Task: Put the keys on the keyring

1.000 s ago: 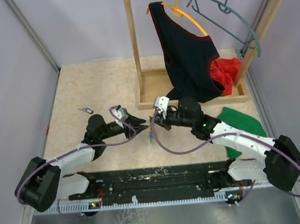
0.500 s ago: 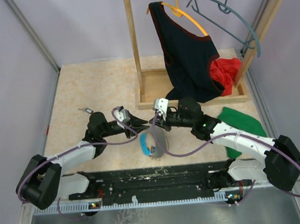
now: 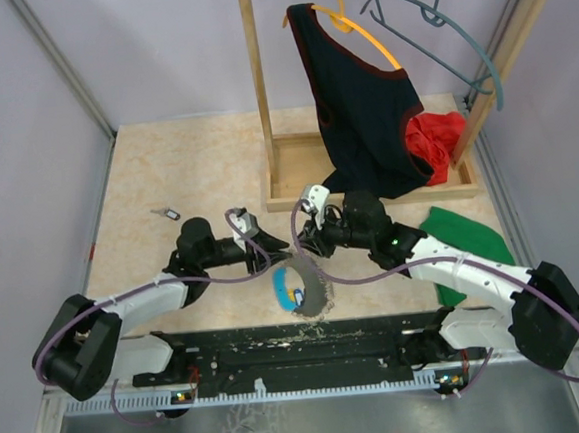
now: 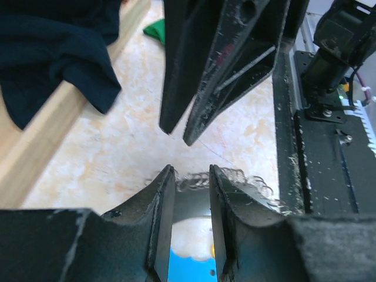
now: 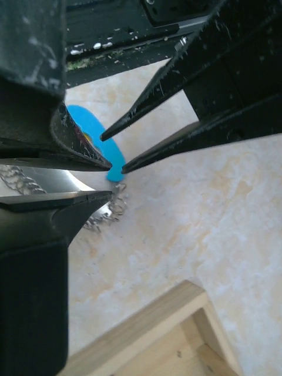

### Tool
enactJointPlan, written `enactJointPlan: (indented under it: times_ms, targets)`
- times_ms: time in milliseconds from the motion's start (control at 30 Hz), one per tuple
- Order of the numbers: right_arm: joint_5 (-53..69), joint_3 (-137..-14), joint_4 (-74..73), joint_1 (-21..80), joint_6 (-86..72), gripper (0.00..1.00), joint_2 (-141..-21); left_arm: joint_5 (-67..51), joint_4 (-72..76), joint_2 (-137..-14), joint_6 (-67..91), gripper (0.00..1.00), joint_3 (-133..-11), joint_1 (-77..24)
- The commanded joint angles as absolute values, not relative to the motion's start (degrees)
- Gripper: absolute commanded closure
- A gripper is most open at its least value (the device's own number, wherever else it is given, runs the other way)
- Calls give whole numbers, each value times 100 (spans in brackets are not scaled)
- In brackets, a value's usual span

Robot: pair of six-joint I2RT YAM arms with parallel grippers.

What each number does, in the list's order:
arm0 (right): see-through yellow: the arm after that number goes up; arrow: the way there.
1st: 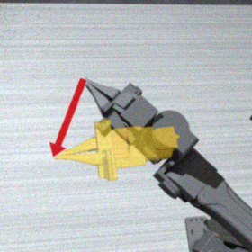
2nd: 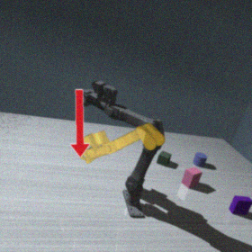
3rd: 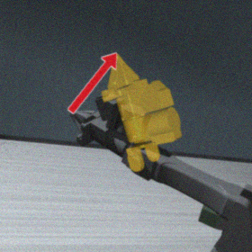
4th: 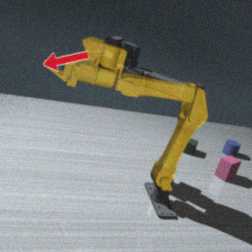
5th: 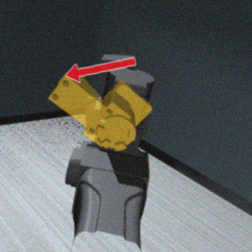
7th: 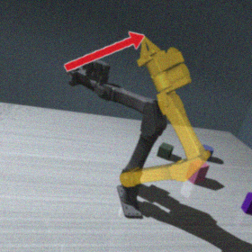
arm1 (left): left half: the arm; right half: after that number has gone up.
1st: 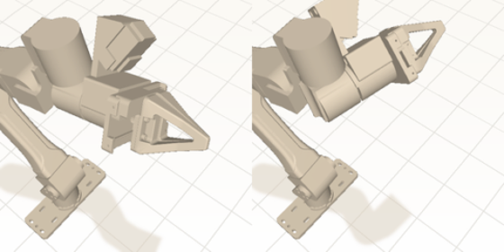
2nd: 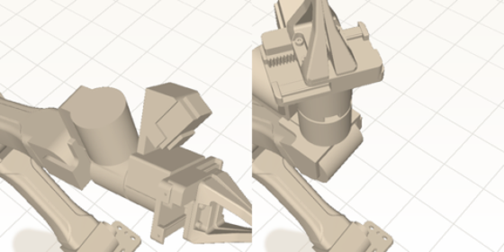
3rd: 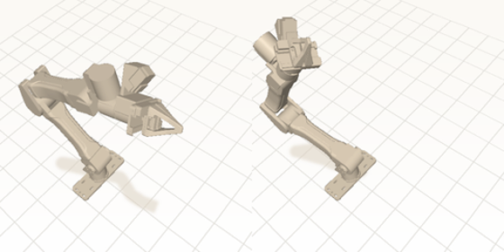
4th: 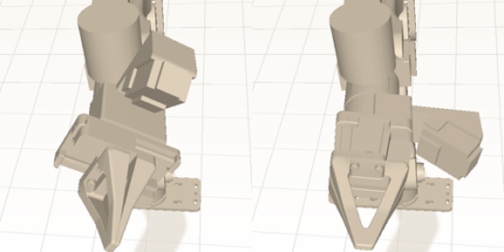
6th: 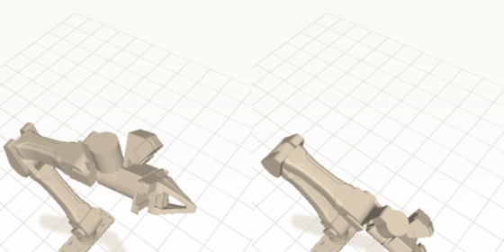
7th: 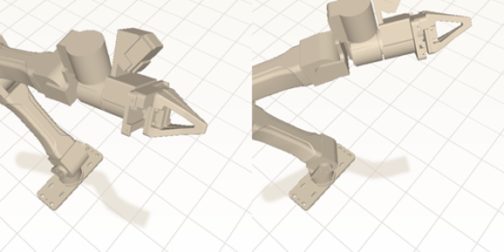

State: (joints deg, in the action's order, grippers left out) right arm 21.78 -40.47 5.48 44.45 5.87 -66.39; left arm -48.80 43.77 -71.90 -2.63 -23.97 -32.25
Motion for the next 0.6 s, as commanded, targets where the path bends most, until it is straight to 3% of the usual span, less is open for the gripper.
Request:
enactJointPlan:
  times_ms: [0, 267, 567]
  targets:
    - [1577, -4038, -73, 4508, -453, 78, -6358, -4523, 4239, -7276, 220, 64, -2135, -3478]
    - [672, -3437, -717, 5335, -1346, 67, -6504, -3725, 3852, -7683, 890, 63, -1998, -3651]
    - [746, -3219, -789, 5512, -1990, 72, -7180, -3526, 3727, -8929, 1324, 68, -2461, -3823]
